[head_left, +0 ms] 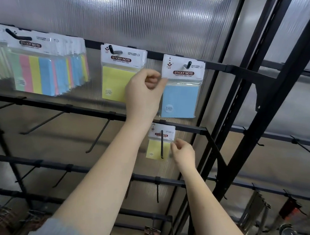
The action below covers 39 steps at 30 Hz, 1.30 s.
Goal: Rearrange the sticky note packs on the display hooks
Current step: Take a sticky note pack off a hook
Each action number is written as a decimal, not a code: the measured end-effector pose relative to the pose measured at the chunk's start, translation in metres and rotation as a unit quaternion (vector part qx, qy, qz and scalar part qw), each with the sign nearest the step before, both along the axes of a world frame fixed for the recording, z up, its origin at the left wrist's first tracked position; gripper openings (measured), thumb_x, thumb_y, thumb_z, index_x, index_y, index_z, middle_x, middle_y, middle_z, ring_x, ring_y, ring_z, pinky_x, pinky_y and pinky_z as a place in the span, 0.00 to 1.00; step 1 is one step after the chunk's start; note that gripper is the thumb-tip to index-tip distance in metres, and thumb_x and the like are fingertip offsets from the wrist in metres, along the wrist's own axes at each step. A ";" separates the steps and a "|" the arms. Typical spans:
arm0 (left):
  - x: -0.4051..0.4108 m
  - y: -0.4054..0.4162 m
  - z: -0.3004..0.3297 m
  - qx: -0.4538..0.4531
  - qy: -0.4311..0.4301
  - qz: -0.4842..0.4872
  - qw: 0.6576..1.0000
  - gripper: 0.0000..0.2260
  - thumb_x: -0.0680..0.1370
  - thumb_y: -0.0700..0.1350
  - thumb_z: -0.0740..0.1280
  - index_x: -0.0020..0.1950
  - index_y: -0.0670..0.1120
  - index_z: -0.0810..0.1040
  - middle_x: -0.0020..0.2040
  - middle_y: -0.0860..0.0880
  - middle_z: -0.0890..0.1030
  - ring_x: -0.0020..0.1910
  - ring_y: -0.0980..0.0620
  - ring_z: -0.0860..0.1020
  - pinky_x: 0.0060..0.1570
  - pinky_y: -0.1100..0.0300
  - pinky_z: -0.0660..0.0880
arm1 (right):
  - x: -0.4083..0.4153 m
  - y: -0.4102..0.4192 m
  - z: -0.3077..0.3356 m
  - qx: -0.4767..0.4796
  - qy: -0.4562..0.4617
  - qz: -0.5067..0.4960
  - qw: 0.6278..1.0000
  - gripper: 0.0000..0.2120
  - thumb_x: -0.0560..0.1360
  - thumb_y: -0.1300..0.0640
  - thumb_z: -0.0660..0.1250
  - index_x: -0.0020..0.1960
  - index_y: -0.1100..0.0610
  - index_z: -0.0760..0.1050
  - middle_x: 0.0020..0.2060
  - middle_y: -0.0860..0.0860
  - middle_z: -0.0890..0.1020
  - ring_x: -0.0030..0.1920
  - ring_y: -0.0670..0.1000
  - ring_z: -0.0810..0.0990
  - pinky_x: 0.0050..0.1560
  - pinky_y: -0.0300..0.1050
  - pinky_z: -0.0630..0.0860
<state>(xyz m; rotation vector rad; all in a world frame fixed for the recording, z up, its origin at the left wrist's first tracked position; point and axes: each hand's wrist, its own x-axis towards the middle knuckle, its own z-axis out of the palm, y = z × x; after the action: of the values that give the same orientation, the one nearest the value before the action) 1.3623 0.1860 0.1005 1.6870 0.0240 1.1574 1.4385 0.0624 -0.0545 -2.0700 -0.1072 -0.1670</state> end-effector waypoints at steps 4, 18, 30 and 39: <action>-0.017 0.015 -0.016 0.035 0.027 -0.001 0.999 0.02 0.77 0.43 0.67 0.44 0.49 0.77 0.37 0.61 0.76 0.35 0.70 0.73 0.37 0.78 0.68 | 0.005 0.009 0.001 0.014 0.002 0.007 1.000 0.16 0.79 0.56 0.61 0.65 0.57 0.74 0.57 0.53 0.81 0.50 0.50 0.77 0.46 0.40 0.70; -0.052 0.064 -0.065 0.059 0.158 0.043 0.985 0.06 0.77 0.46 0.66 0.40 0.54 0.77 0.36 0.58 0.78 0.36 0.68 0.74 0.33 0.78 0.67 | -0.003 0.033 -0.008 0.116 0.026 -0.106 0.987 0.08 0.76 0.53 0.67 0.46 0.58 0.73 0.35 0.48 0.76 0.37 0.50 0.74 0.31 0.39 0.66; -0.058 0.083 -0.078 0.063 0.240 -0.001 0.969 0.07 0.77 0.47 0.64 0.40 0.55 0.78 0.40 0.56 0.81 0.42 0.56 0.79 0.38 0.65 0.71 | -0.046 0.029 -0.001 0.164 -0.004 -0.073 0.984 0.11 0.80 0.57 0.57 0.42 0.59 0.72 0.34 0.48 0.75 0.34 0.45 0.71 0.34 0.38 0.66; -0.043 0.090 -0.100 0.080 0.325 -0.054 0.941 0.08 0.78 0.45 0.63 0.42 0.56 0.78 0.42 0.56 0.81 0.45 0.55 0.78 0.38 0.63 0.70 | -0.090 0.017 0.015 0.077 -0.030 -0.110 0.990 0.13 0.79 0.55 0.56 0.37 0.56 0.67 0.31 0.45 0.73 0.32 0.43 0.69 0.29 0.38 0.62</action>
<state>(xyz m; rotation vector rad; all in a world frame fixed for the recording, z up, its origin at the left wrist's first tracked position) 1.3193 0.2764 0.0002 2.1237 0.2521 0.4882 1.3486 0.0791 -0.0395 -1.9198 0.0953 -0.3625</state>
